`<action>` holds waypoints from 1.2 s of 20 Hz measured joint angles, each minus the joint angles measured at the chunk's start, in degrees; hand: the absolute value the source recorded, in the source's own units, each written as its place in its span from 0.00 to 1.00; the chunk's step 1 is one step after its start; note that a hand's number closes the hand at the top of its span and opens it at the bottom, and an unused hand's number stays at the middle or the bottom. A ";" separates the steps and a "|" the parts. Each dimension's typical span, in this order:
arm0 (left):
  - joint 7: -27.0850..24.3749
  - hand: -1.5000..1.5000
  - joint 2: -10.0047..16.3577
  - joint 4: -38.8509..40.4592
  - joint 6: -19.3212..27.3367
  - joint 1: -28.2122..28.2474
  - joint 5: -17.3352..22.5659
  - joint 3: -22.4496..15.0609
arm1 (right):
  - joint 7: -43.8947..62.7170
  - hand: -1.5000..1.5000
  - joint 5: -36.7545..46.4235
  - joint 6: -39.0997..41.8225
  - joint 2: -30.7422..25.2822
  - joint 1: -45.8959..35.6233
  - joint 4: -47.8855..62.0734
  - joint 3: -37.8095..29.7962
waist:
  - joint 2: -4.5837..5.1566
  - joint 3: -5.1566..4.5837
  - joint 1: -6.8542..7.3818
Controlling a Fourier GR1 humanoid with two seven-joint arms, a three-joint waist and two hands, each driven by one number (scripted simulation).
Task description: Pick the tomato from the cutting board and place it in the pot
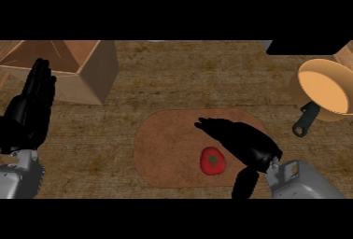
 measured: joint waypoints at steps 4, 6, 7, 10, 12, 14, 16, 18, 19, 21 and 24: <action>-1.35 0.50 -1.16 0.76 -0.50 -0.19 -0.89 0.36 | -1.19 0.00 4.07 -0.93 3.13 1.96 1.10 1.17 | -0.08 0.09 -0.04; -1.74 0.50 -1.45 0.85 -0.93 -0.03 -1.09 0.66 | -2.45 0.00 5.44 -0.86 3.44 2.53 1.80 0.65 | -0.10 0.11 -0.03; -1.45 0.50 -1.49 1.06 -0.96 -0.47 -1.35 0.81 | -2.73 0.00 6.11 -0.56 3.83 2.38 2.41 0.35 | -0.10 0.11 -0.03; -0.71 0.50 -2.14 0.08 -0.87 0.06 -2.13 0.55 | -3.66 0.00 8.52 -0.65 5.01 2.77 4.65 0.25 | -0.05 0.06 0.03; -0.56 0.50 -1.81 1.25 -1.59 -1.27 -1.68 1.62 | -4.51 0.00 10.06 -0.79 5.77 2.45 6.87 0.01 | -0.05 0.08 0.02; -0.41 0.50 -1.82 0.76 -2.13 -0.57 -1.70 1.93 | -4.76 0.00 11.64 -1.49 7.44 2.38 8.92 0.00 | -0.04 0.08 0.08; -1.46 0.50 -2.22 1.65 -2.41 -1.08 -1.96 2.38 | -6.12 1.00 12.39 -1.13 7.91 2.12 10.17 -0.70 | -0.08 0.13 0.02; -1.11 0.50 -2.85 0.67 -1.95 -0.34 -2.64 1.90 | -9.80 1.00 13.98 -1.37 7.33 1.50 11.90 -0.12 | -0.03 0.08 0.15; -1.42 0.50 -2.99 0.58 -2.08 0.01 -2.68 1.95 | -12.23 1.00 14.87 -1.78 6.50 1.59 12.44 0.30 | -0.03 0.09 0.16; -1.27 0.50 -3.22 1.21 -2.05 -0.91 -2.92 2.20 | -14.73 1.00 16.96 -2.85 6.49 1.90 12.95 1.09 | -0.10 0.07 0.07; 0.20 0.50 -3.04 0.42 -2.37 -0.56 -3.31 2.47 | -17.44 1.00 19.23 -3.63 7.22 1.92 13.98 0.96 | -0.20 -0.08 0.07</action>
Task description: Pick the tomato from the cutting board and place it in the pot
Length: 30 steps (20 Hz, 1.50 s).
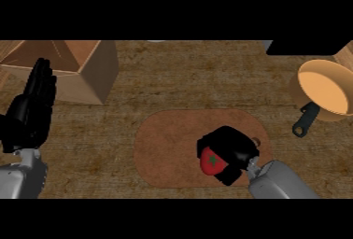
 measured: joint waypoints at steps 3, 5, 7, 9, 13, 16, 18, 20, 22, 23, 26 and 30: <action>0.08 0.50 -0.13 0.52 -0.43 -0.67 -0.15 0.59 | -0.91 1.00 1.23 0.81 0.91 0.54 -0.28 -0.20 | 0.01 0.04 -0.08; 0.29 0.50 -0.27 0.14 -0.76 -0.21 -0.29 0.60 | -2.90 1.00 1.96 1.16 -0.35 1.83 -1.58 -0.17 | -0.04 0.03 -0.16; 0.46 0.50 -0.37 -0.50 -0.56 0.42 -0.67 0.65 | -5.06 1.00 1.56 2.93 -3.96 4.97 -6.82 0.37 | -0.05 0.03 -0.52; 0.52 0.50 -0.44 -1.27 -0.36 1.62 -0.63 1.00 | -8.14 1.00 1.32 3.92 -9.33 9.65 -13.53 1.50 | -0.29 0.03 -1.41; 0.95 0.50 0.13 -1.85 0.28 2.47 -0.87 2.25 | -15.83 1.00 0.74 3.30 -21.77 19.22 -26.25 1.01 | -0.58 0.07 -3.17; 0.94 0.50 0.08 -2.24 0.17 2.89 -0.72 2.56 | -20.64 1.00 -0.43 0.59 -30.05 26.73 -33.80 -3.25 | -0.51 0.09 -3.31; 0.76 0.50 0.11 -2.38 0.04 3.19 -0.74 2.73 | -23.19 1.00 -2.31 -1.47 -34.02 31.78 -38.29 -7.14 | -0.52 0.10 -3.61; 1.04 0.50 0.19 -2.77 -0.05 3.49 -0.68 2.87 | -25.12 1.00 -5.69 -3.55 -35.92 35.78 -41.33 -12.05 | -0.48 0.09 -3.70; 1.05 0.50 -0.08 -3.32 0.14 4.06 -0.86 2.73 | -25.63 1.00 -9.97 -5.90 -34.72 38.68 -43.29 -16.31 | -0.48 0.09 -3.93; 1.18 0.50 -0.23 -3.48 0.52 4.10 -1.20 2.64 | -25.70 1.00 -12.43 -6.76 -34.34 39.69 -44.42 -19.05 | -0.47 0.10 -4.14; 1.39 0.50 0.14 -3.56 0.21 4.10 -0.72 3.32 | -25.76 1.00 -20.16 -9.28 -31.90 42.38 -46.76 -26.70 | -0.38 0.06 -4.29; 0.76 0.50 -0.28 -4.03 -0.17 5.11 -0.60 3.12 | -25.57 1.00 -30.39 -11.71 -29.17 43.74 -47.72 -38.84 | -0.35 0.05 -3.95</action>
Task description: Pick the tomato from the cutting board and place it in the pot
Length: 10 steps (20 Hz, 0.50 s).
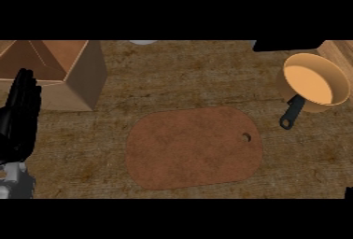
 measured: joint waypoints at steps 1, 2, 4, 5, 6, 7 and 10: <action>-0.26 0.50 -0.01 0.19 -0.28 -0.18 0.16 0.01 | 0.23 1.00 -2.98 -0.01 0.47 -0.05 0.27 -2.92 | 0.07 0.00 0.24; -0.30 0.50 -0.10 0.36 -0.38 -0.48 0.18 -0.10 | 0.42 1.00 -5.82 0.06 0.80 -0.35 0.99 -5.88 | 0.13 -0.01 0.53; -0.15 0.50 0.20 1.00 -1.11 -1.35 0.67 0.06 | 1.52 1.00 -11.46 0.98 0.44 -1.64 2.94 -11.73 | 0.26 -0.01 1.19; -0.94 0.50 -0.07 1.13 -1.55 -1.02 0.73 -0.20 | 1.74 1.00 -13.84 1.55 0.02 -2.45 4.55 -14.65 | 0.29 -0.01 1.53; -0.22 0.50 0.03 0.80 -1.65 -1.03 0.83 -0.28 | 2.96 1.00 -16.44 2.32 -0.84 -3.33 5.57 -17.52 | 0.32 -0.03 1.84; -0.18 0.50 0.04 1.49 -1.72 -2.04 0.84 -0.27 | 3.20 1.00 -18.68 3.21 -1.18 -3.78 7.02 -20.04 | 0.34 -0.04 1.91; -0.78 0.50 -0.84 2.21 -1.54 -3.13 0.12 -1.18 | 6.79 1.00 -25.06 5.64 -4.60 -8.45 12.73 -25.02 | 0.49 -0.04 2.86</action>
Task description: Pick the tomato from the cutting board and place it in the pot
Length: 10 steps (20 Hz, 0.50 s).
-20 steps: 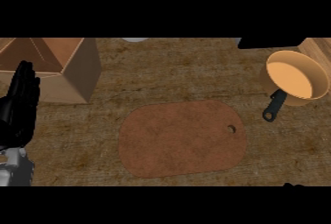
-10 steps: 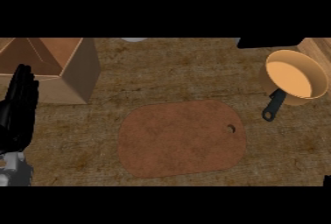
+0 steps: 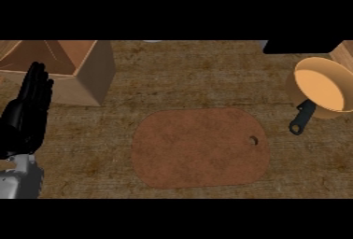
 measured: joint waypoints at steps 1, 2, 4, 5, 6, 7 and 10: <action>0.10 0.50 0.07 0.48 -0.21 -0.69 0.12 0.12 | 0.21 1.00 -0.86 0.83 -0.50 -1.30 2.30 -0.36 | 0.03 0.00 0.25; -0.09 0.50 -0.29 0.55 0.04 -0.74 -0.38 -0.25 | 0.85 1.00 -1.95 1.66 -1.07 -2.55 4.29 -0.66 | 0.05 0.02 0.47; -0.74 0.50 -0.28 1.35 -0.44 -1.34 -0.38 -0.06 | 0.67 1.00 -2.23 2.94 -1.83 -5.29 8.95 -0.62 | 0.07 0.06 0.85; -0.28 0.50 -0.38 1.21 -0.35 -1.52 -0.58 -0.27 | 0.92 1.00 -1.98 3.10 -2.55 -7.46 11.39 0.11 | 0.14 0.05 1.13; 0.29 0.50 -0.36 1.47 -0.32 -2.33 -0.55 -0.22 | 0.38 1.00 -1.39 3.48 -2.92 -9.18 14.32 0.85 | 0.21 0.02 1.33; 0.80 0.50 -0.20 1.75 -0.48 -2.93 -0.55 -0.16 | 0.88 1.00 -1.42 3.86 -3.11 -10.79 16.02 1.76 | 0.23 0.03 1.40; 0.21 0.50 -1.08 1.53 -0.36 -2.42 -1.36 -1.04 | 1.69 1.00 -0.48 3.98 -4.11 -17.01 22.67 4.59 | 0.28 0.05 1.95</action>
